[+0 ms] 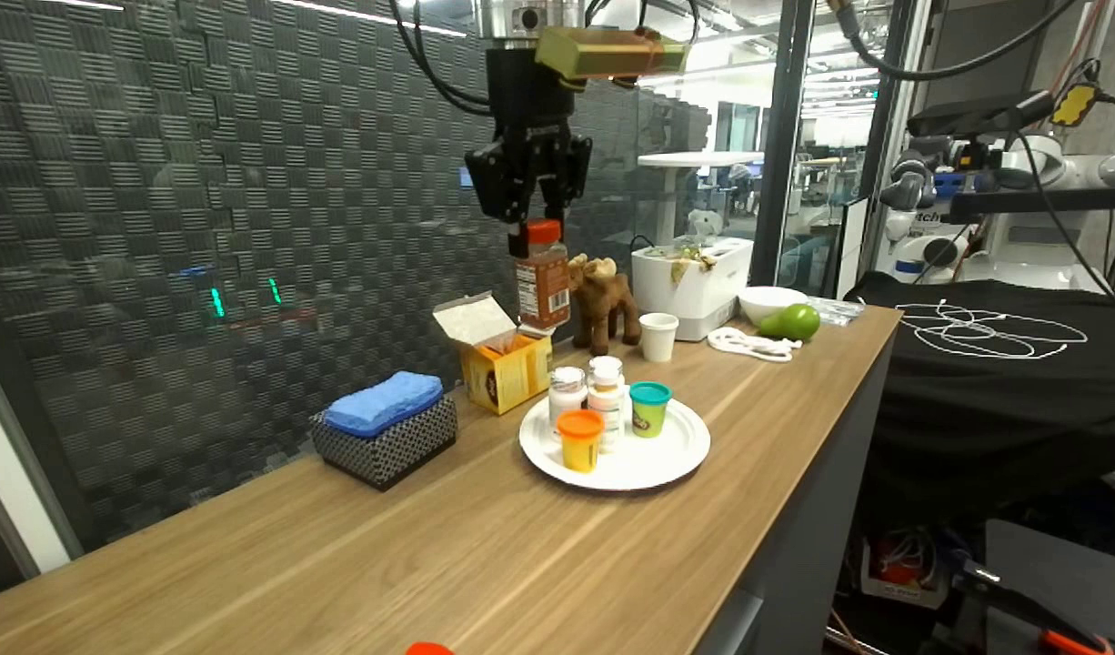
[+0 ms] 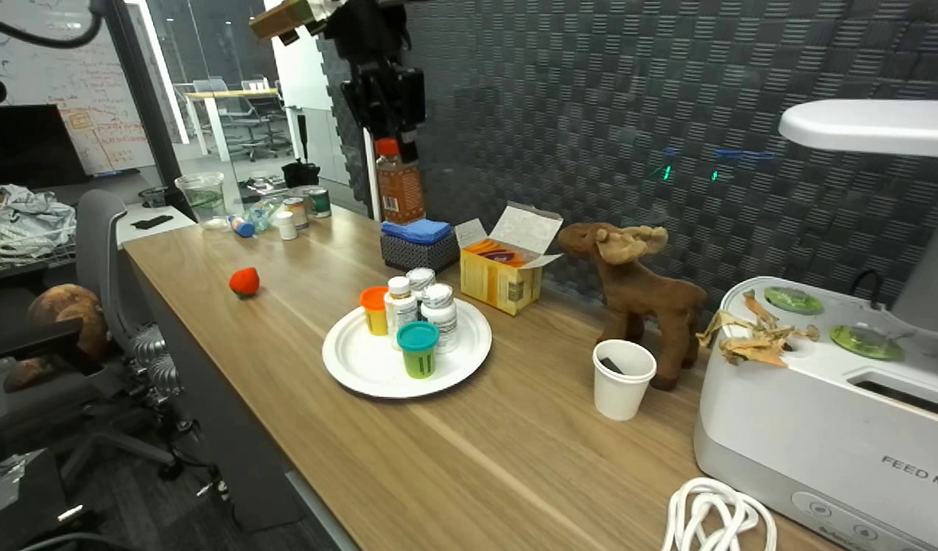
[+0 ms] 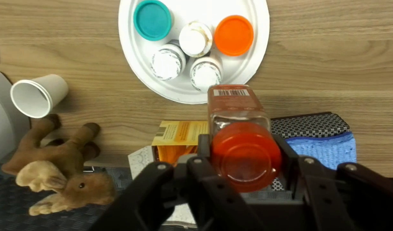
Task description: Put the containers and strawberry toy on the white plate
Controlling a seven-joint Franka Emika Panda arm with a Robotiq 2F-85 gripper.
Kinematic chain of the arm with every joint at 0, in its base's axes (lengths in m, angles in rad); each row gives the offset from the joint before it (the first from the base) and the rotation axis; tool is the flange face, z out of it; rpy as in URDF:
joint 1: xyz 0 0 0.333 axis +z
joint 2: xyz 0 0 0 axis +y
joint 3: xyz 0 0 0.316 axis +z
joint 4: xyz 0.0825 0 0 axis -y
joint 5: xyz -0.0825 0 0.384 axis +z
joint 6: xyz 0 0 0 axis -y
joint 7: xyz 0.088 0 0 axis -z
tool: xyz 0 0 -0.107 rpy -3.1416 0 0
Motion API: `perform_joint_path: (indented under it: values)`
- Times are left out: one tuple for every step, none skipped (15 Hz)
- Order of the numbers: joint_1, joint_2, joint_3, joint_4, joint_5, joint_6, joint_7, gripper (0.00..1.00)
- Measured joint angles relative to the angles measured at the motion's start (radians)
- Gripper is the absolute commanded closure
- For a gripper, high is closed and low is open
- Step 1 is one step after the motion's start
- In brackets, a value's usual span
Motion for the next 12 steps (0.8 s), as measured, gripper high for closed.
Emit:
perform_joint_path:
  values:
    - [-0.009, -0.025, -0.001, -0.028, -0.001, 0.001, 0.013, 0.76]
    - [-0.019, -0.051, -0.002, -0.058, -0.002, 0.003, 0.026, 0.76]
    - [-0.028, -0.079, -0.002, -0.092, -0.004, 0.005, 0.041, 0.76]
    - [-0.038, -0.108, -0.002, -0.126, -0.007, 0.006, 0.057, 0.76]
    - [-0.047, -0.137, -0.002, -0.160, -0.010, 0.006, 0.072, 0.76]
    - [-0.055, -0.163, -0.003, -0.192, -0.012, 0.006, 0.086, 0.76]
    - [-0.063, -0.190, -0.002, -0.225, -0.012, 0.006, 0.100, 0.76]
    - [-0.070, -0.214, -0.002, -0.256, -0.012, 0.005, 0.110, 0.76]
    - [-0.076, -0.235, -0.002, -0.284, -0.012, 0.005, 0.117, 0.76]
    - [-0.081, -0.252, -0.002, -0.310, -0.012, 0.005, 0.121, 0.76]
    - [-0.086, -0.264, -0.002, -0.332, -0.012, 0.005, 0.121, 0.76]
    - [-0.090, -0.272, -0.002, -0.351, -0.012, 0.005, 0.121, 0.76]
